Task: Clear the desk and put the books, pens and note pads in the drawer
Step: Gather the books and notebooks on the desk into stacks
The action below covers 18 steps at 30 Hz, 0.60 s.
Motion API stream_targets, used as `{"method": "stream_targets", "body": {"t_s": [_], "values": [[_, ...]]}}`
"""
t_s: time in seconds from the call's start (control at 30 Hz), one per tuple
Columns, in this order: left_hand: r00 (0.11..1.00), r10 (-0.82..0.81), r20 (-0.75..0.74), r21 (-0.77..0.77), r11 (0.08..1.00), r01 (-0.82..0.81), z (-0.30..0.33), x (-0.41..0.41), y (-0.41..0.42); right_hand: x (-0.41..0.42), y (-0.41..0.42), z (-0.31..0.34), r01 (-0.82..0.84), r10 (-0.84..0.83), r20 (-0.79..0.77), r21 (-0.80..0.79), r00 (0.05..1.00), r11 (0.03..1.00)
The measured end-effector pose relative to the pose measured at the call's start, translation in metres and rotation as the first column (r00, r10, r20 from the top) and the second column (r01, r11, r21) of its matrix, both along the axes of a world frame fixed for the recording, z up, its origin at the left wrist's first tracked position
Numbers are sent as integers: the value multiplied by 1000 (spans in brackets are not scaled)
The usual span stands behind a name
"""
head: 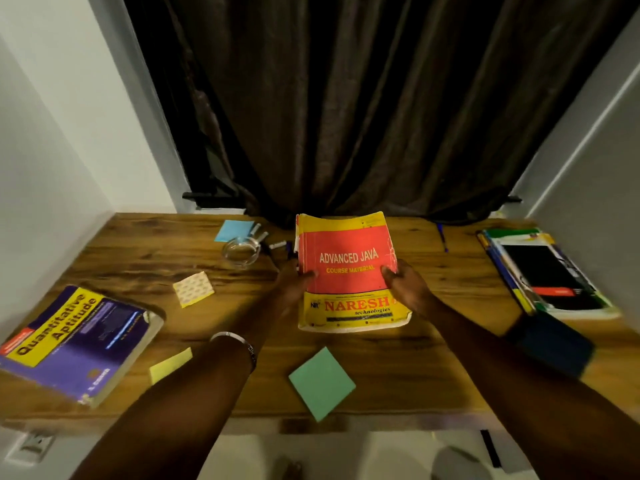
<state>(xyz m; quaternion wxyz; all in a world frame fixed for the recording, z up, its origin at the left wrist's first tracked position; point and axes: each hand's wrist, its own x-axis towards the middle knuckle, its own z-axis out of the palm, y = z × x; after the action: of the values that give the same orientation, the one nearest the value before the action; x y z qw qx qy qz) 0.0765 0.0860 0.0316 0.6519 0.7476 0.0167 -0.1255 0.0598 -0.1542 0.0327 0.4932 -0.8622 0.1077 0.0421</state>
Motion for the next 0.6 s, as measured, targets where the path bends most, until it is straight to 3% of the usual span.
{"method": "stream_targets", "body": {"t_s": [0.07,0.2,0.43,0.6], "values": [[1000,-17,-5,21,1000,17,0,3,-28,-2,-26,-3,67,-66,-21,33,998,997],[978,-207,37,-38,977,209,-7,8,-78,-11,-75,-10,201,-197,-65,64,978,978],[944,-313,-105,118,938,325,-25,21,-159,-39,-139,-18,430,-420,-100,104,902,897],[879,-427,-211,139,877,460,-29,14,-194,-68,-176,-38,425,-416,-108,93,903,900]]}}
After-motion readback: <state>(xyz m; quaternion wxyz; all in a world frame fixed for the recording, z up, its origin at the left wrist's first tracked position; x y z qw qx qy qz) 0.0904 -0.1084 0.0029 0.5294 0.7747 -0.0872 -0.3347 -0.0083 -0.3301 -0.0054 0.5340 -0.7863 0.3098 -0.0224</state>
